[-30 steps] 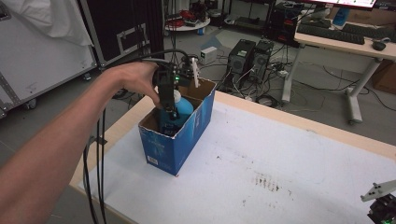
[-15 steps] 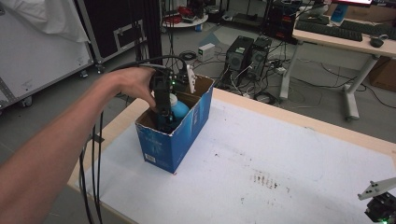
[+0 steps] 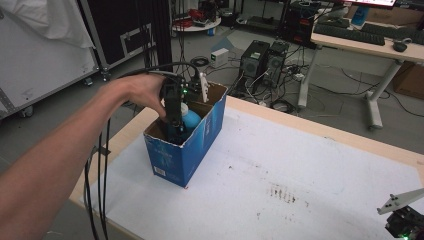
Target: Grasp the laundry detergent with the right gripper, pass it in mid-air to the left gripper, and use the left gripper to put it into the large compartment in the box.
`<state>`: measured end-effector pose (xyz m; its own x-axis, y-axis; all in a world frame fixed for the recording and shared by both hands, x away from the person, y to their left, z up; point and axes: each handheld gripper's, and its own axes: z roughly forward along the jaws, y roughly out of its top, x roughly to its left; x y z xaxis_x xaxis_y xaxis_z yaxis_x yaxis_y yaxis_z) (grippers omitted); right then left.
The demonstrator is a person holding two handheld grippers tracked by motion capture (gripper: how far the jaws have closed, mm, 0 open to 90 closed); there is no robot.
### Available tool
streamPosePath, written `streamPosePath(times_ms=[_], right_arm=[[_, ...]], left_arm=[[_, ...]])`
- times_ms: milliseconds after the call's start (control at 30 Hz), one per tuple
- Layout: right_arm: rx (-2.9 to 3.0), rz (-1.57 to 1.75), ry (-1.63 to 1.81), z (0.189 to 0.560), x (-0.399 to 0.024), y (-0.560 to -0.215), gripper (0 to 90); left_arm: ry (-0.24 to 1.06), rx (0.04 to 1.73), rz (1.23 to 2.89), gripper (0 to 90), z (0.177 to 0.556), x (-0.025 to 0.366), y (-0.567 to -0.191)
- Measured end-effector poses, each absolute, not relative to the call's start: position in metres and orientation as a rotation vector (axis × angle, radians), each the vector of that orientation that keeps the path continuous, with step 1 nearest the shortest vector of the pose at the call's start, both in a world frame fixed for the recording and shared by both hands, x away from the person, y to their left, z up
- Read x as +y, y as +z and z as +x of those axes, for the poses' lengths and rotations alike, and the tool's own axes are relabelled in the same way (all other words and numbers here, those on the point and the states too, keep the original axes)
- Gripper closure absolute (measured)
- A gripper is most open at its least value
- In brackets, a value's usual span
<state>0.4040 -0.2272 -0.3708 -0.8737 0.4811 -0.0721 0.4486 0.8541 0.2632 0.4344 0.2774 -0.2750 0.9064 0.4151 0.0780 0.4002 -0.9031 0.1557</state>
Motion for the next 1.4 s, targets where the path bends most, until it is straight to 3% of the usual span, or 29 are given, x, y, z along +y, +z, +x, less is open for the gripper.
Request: streamPosePath(times_ms=[367, 600, 867, 1400], right_arm=[[2.895, 0.731, 0.355, 0.403, -0.228, -0.371, 12.9], [2.893, 0.72, 0.353, 0.401, -0.227, -0.37, 12.9], [2.893, 0.718, 0.35, 0.401, -0.226, -0.37, 12.9], [2.884, 0.723, 0.352, 0.4, -0.227, -0.366, 12.9]], left_arm=[[0.157, 0.635, 2.94, 36.3, 0.436, 0.277, -0.275], [0.191, 0.674, 2.921, 26.8, 0.436, 0.278, -0.271], [0.223, 0.68, 2.915, 24.5, 0.434, 0.278, -0.26], [0.325, 0.609, 2.898, 19.6, 0.422, 0.26, -0.208]])
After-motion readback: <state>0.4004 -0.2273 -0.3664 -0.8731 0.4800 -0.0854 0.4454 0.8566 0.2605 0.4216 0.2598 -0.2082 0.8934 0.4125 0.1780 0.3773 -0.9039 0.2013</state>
